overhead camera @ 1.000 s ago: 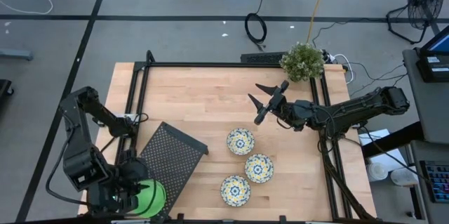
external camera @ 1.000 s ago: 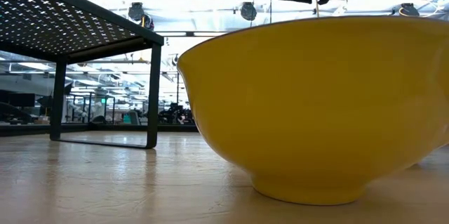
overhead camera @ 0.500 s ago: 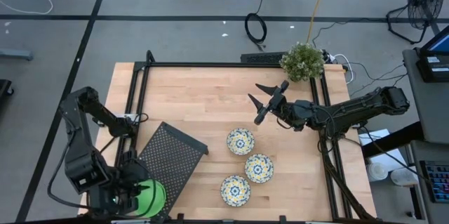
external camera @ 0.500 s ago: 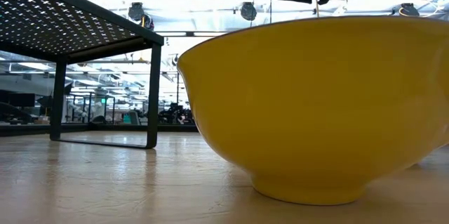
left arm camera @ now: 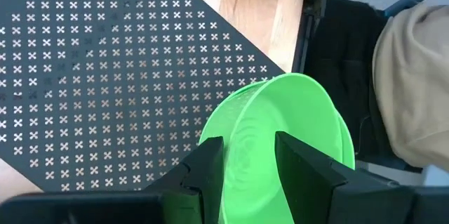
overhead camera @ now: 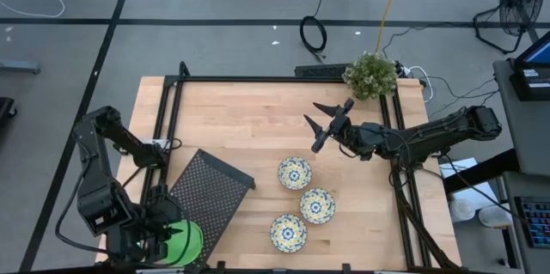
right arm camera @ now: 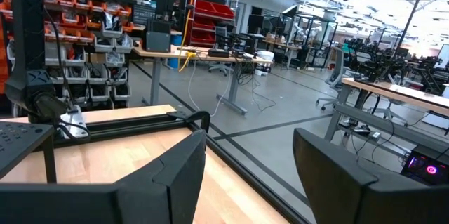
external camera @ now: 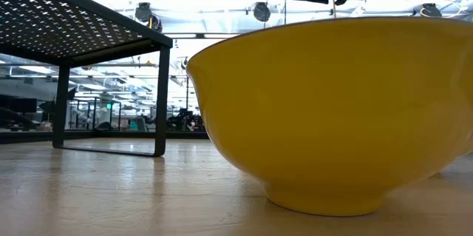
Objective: Pick & Place Mini bowls
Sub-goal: Stack the green bowl on the green bowls on the shelf
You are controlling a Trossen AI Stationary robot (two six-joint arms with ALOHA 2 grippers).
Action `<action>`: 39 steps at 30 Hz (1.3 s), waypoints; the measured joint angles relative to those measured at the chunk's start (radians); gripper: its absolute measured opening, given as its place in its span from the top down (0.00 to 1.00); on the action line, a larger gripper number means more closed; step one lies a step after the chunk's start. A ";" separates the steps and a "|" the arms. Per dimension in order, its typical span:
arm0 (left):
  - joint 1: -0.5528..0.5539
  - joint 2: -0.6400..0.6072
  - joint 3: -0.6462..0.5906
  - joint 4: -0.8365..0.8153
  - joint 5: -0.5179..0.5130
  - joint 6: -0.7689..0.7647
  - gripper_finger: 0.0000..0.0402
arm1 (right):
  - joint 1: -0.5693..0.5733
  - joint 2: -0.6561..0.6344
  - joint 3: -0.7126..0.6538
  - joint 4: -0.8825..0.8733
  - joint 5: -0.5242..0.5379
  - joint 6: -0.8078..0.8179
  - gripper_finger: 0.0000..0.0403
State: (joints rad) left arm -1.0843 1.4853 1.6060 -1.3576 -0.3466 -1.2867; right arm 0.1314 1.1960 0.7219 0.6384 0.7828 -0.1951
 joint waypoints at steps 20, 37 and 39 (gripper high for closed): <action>0.000 -0.001 0.002 0.055 -0.013 0.070 0.67 | 0.000 0.000 0.000 0.000 0.000 0.000 0.49; 0.001 -0.050 0.002 0.036 -0.050 0.073 0.67 | 0.000 0.000 0.000 0.000 0.000 0.000 0.49; -0.011 -0.049 0.002 0.069 -0.051 0.091 0.67 | 0.000 0.000 0.000 0.000 0.000 0.000 0.49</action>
State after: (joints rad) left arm -1.0950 1.4363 1.6081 -1.2891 -0.3972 -1.1961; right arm 0.1314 1.1961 0.7216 0.6380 0.7830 -0.1951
